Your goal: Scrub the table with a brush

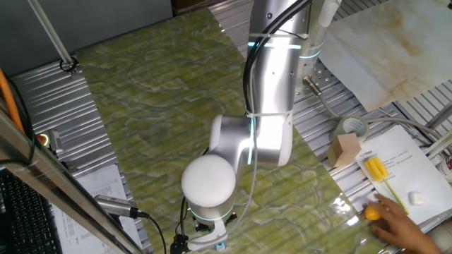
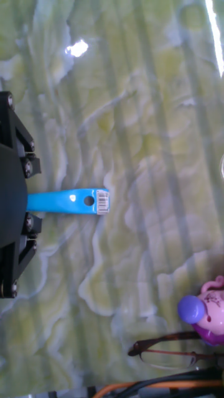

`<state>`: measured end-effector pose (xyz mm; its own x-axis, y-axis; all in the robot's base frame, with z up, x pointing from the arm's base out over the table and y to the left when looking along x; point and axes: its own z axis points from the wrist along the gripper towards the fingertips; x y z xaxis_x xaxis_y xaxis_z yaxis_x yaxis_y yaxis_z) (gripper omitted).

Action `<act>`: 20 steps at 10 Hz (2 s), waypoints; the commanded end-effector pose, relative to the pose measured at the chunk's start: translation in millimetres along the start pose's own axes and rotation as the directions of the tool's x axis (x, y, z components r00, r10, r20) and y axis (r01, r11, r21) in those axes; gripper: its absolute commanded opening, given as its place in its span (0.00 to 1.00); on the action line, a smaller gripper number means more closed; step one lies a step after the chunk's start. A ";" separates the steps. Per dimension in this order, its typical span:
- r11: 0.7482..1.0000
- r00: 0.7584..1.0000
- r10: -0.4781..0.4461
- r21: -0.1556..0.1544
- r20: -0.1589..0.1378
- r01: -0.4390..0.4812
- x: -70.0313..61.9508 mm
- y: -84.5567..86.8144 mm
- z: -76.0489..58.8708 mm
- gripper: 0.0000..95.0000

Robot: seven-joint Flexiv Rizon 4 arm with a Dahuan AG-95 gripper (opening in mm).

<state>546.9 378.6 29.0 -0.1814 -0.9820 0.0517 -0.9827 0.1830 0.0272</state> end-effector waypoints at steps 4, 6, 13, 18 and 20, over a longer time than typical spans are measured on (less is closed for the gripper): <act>1.000 1.000 0.005 0.001 -0.012 -0.005 -3.2 -0.5 6.1 0.40; 1.000 1.000 0.003 0.004 -0.016 -0.003 -3.2 -0.3 7.0 0.40; 1.000 1.000 0.005 0.014 -0.014 -0.005 -3.5 0.9 11.4 0.20; 1.000 1.000 0.009 0.018 -0.005 -0.009 -3.2 1.3 11.5 0.00; 1.000 1.000 0.018 0.022 0.001 -0.018 -2.9 1.2 11.4 0.00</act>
<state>546.8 381.1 18.6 -0.2012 -0.9783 0.0498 -0.9795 0.2016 0.0036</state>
